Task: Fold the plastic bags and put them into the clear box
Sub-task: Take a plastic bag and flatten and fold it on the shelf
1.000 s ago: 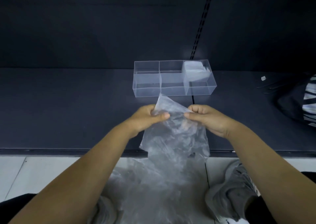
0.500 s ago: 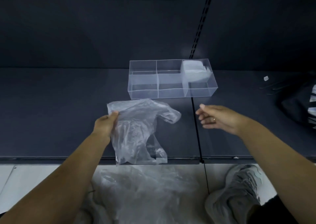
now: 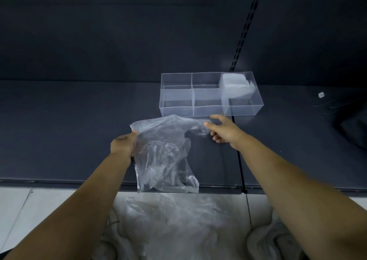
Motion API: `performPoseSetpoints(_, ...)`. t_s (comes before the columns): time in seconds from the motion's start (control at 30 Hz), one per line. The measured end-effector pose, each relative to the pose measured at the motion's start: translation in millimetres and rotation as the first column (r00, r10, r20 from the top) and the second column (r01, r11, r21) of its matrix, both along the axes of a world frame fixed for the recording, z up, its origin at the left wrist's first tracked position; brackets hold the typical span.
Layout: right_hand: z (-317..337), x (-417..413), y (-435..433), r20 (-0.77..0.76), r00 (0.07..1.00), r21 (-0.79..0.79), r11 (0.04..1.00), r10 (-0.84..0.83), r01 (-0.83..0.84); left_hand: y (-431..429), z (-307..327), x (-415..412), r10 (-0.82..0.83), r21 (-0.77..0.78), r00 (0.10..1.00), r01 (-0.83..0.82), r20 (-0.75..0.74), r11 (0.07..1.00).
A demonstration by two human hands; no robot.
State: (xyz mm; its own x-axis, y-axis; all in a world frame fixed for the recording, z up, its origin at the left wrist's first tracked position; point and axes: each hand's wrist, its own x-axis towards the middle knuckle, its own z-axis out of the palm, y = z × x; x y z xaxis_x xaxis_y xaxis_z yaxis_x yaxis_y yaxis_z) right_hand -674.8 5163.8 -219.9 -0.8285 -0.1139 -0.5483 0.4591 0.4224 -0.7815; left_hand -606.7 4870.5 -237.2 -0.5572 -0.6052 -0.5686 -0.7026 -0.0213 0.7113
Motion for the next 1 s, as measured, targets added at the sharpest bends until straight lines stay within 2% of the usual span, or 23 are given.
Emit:
performPoseSetpoints(0.03,0,-2,-5,0.037,0.999,-0.003,0.999,0.037,-0.037,0,-1,-3,-0.002,-0.050,1.000,0.002,0.005,0.999)
performPoseSetpoints(0.1,-3,-4,-14,0.091,0.992,-0.031,0.996,0.088,-0.085,1,-2,-6,0.016,-0.050,1.000,-0.017,-0.014,0.999)
performPoseSetpoints(0.27,-5,-4,6,0.154,0.983,-0.237,0.970,0.097,-0.058,-11,-4,-6,0.064,-0.124,0.997,-0.068,-0.033,0.990)
performPoseSetpoints(0.37,5,-2,39,0.157,0.975,-0.336,0.937,0.160,-0.099,-20,-6,-7,0.058,-0.037,0.997,-0.059,-0.044,0.998)
performPoseSetpoints(0.47,14,-2,67,0.189,0.974,-0.421,0.906,0.123,-0.032,-22,-10,-7,0.101,0.141,0.991,-0.088,-0.091,0.986)
performPoseSetpoints(0.53,18,-2,79,0.190,0.976,-0.416,0.909,0.103,-0.015,-21,-9,-8,0.058,0.200,0.994,-0.037,-0.097,0.979)
performPoseSetpoints(0.7,16,-3,88,0.057,0.997,-0.214,0.976,0.048,-0.035,-2,1,-22,-0.219,0.353,0.973,0.231,-0.076,0.906)
performPoseSetpoints(0.8,17,-1,87,0.027,0.999,-0.247,0.969,0.033,-0.025,16,4,-34,-0.314,0.291,0.949,0.311,-0.036,0.905)
performPoseSetpoints(0.9,23,1,93,0.078,0.991,-0.379,0.923,0.107,-0.070,29,0,-44,-0.220,0.243,0.974,0.226,-0.052,0.943)
performPoseSetpoints(1.0,32,5,106,0.098,0.972,-0.570,0.813,0.213,-0.121,28,-6,-49,-0.096,0.260,0.993,0.112,-0.072,0.959)
